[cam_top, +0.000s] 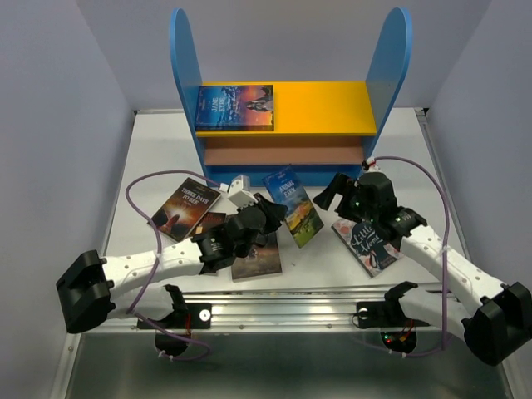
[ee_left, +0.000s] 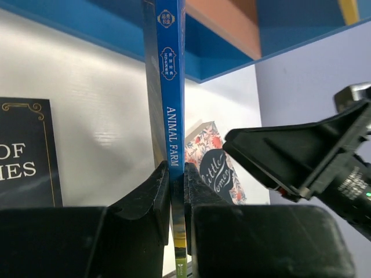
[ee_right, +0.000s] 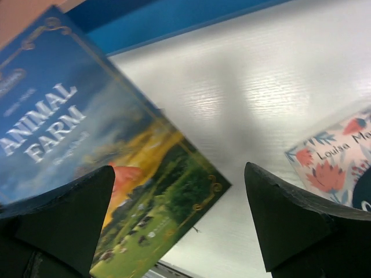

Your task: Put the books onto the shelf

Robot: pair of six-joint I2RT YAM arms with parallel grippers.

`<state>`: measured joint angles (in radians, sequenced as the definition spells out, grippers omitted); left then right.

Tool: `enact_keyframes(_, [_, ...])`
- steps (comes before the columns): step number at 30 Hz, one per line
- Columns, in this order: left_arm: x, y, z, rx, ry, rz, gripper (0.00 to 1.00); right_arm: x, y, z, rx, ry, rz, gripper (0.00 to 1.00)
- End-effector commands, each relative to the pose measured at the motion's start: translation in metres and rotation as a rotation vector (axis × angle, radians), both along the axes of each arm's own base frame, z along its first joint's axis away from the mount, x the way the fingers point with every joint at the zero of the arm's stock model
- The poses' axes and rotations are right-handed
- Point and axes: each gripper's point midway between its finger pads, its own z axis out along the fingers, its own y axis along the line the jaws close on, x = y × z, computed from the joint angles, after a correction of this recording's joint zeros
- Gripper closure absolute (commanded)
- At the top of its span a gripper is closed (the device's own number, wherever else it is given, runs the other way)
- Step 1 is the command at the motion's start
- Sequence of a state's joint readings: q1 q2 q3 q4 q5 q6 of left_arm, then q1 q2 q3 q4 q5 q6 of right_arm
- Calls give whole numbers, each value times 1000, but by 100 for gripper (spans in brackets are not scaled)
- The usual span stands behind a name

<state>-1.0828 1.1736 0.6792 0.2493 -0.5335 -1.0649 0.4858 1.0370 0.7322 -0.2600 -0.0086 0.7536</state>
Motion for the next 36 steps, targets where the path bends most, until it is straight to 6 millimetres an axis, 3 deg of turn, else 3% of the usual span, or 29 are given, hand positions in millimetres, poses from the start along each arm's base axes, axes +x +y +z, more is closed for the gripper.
enact_keyframes(1, [1, 5, 83, -108, -184, 15, 100, -1, -22, 3, -24, -2, -128, 0])
enact_keyframes(7, [-14, 27, 146, -126, -349, -6, 100, 9, -64, 29, -94, -96, -345, 0])
enact_keyframes(14, [-27, 34, 224, -157, -549, -72, 100, 9, -65, 18, -136, -65, -337, 0])
enact_keyframes(17, [-19, 47, 248, -140, -613, 9, 100, 10, -61, 17, -135, -59, -310, 0])
enact_keyframes(19, [-19, 55, 277, -186, -672, 50, 100, 10, -60, 20, -133, -67, -303, 0])
enact_keyframes(21, [-13, 55, 289, -144, -725, 86, 100, 10, -60, 22, -139, -74, -298, 0])
enact_keyframes(22, [-9, 64, 309, -168, -745, 142, 100, 9, -59, 22, -140, -72, -289, 0])
enact_keyframes(26, [25, 49, 330, -113, -763, 197, 100, 10, -55, 29, -133, -85, -265, 0])
enact_keyframes(27, [40, 32, 321, -112, -738, 178, 100, 11, -55, 31, -134, -91, -262, 0])
enact_keyframes(28, [48, 35, 335, -150, -743, 199, 100, 11, -54, 32, -135, -91, -258, 0])
enact_keyframes(30, [83, 46, 339, -175, -719, 294, 100, 12, -53, 33, -137, -91, -250, 0])
enact_keyframes(32, [114, 48, 329, -148, -686, 371, 100, 13, -51, 35, -130, -92, -246, 0])
enact_keyframes(33, [120, 57, 337, -173, -678, 435, 100, 13, -50, 35, -129, -91, -242, 0])
enact_keyframes(36, [144, 54, 327, -164, -645, 500, 100, 15, -50, 37, -137, -95, -238, 0])
